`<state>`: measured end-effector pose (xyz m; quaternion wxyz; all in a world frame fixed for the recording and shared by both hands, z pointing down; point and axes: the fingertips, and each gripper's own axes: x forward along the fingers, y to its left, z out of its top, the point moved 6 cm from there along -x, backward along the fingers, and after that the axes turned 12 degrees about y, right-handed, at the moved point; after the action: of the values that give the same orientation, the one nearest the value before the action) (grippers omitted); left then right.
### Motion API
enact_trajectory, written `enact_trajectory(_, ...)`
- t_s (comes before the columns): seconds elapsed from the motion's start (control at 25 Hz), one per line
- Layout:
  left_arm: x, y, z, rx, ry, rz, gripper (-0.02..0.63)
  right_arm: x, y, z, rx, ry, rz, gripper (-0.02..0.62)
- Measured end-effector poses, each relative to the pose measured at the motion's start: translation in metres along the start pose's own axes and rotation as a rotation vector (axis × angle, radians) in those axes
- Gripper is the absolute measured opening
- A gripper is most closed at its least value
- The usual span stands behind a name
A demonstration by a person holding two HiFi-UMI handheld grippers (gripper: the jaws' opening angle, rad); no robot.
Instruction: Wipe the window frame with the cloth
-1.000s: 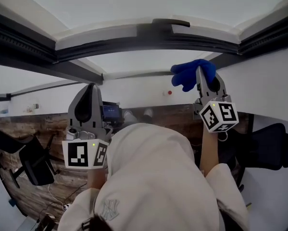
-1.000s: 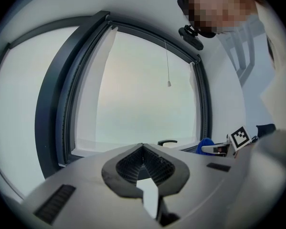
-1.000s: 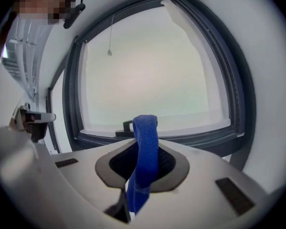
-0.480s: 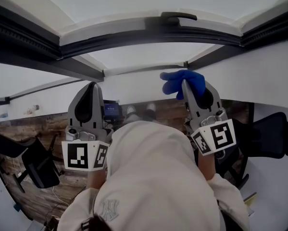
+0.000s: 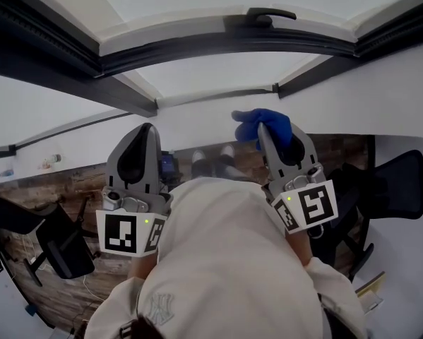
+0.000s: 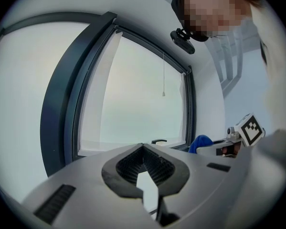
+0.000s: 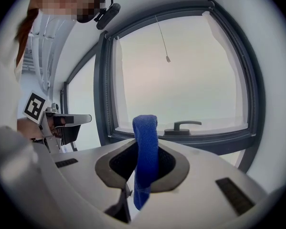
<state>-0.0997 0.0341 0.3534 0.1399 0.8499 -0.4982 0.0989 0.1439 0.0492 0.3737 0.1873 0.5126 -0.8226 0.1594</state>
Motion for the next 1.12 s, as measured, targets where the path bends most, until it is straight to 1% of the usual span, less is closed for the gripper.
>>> enact_trajectory(0.2, -0.015, 0.002, -0.004, 0.010, -0.010, -0.025, 0.009, 0.001, 0.023, -0.005, 0.007, -0.019, 0.016, 0.060)
enact_trajectory(0.36, -0.026, 0.007, -0.007, 0.016, -0.023, -0.024, 0.009, 0.002, 0.037, -0.008, 0.005, -0.026, 0.030, 0.060)
enact_trajectory(0.6, -0.038, 0.011, -0.013, 0.003, -0.024, -0.023, 0.009, 0.004, 0.051, -0.007, -0.004, -0.027, 0.053, 0.060)
enact_trajectory(0.84, -0.041, 0.020, -0.014, -0.005, -0.021, 0.000, 0.009, 0.004, 0.057, -0.006, -0.015, -0.024, 0.062, 0.060)
enact_trajectory(1.12, -0.038, 0.015, -0.013, 0.000, -0.020, -0.025, 0.009, 0.001, 0.054, -0.004, -0.019, -0.024, 0.047, 0.060)
